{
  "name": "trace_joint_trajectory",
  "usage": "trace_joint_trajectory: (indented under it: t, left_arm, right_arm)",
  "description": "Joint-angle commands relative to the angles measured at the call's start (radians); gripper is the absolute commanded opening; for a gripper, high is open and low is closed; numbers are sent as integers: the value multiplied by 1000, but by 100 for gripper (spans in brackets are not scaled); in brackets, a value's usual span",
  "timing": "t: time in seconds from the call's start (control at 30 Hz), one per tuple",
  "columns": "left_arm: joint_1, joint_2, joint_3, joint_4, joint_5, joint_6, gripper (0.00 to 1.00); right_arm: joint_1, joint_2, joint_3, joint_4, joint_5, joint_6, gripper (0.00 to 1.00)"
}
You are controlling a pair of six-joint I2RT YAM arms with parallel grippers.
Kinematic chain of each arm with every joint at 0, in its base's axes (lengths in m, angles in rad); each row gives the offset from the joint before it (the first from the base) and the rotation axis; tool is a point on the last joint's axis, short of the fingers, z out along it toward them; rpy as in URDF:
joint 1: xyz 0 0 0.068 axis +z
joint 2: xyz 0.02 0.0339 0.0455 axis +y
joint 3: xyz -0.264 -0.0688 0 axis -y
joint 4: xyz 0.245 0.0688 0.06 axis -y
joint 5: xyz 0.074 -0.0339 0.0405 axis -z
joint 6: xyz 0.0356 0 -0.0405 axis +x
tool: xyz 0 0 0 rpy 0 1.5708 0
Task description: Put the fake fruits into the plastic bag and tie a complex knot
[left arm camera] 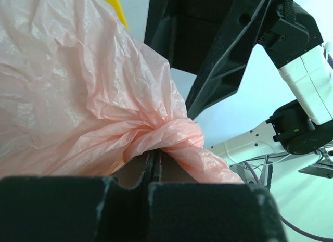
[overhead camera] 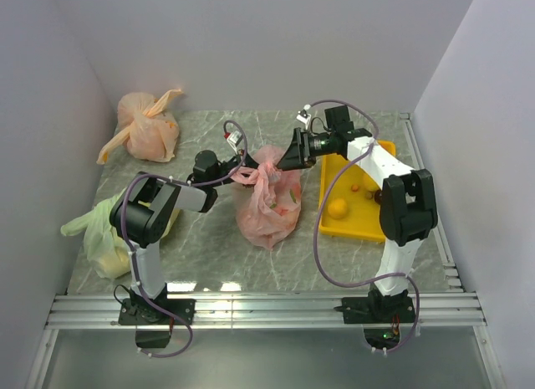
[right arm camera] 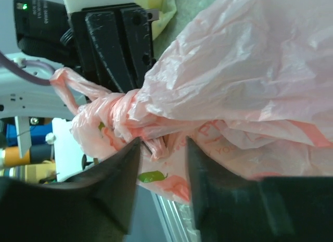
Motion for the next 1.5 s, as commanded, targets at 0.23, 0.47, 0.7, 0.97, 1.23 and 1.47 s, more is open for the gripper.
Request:
trace_joint_trajectory:
  t: [0.23,0.47,0.7,0.97,1.23,1.47]
  left_arm:
    - [-10,-11,42,39,22,42,1]
    - [-9,-19,44,-10,24,62,0]
    - [-3,-28,35,-49,-4,79,0]
    - [-9,8,70,6,-21,28,1]
    - [-37,36,81,117,1,-30,1]
    - [-70,62,110,114,54,21,1]
  right_arm:
    - [56,-9,44,-67,97,-119,57]
    - [73,-30,28,-94,98,-171,57]
    - [64,-75,-8,-137,58,-223,60]
    - [96,-45,-36,-59,-7,-133,62]
    - [118,24,-16,116,-40,47,62]
    - [156,66,16,211,-152,93,65]
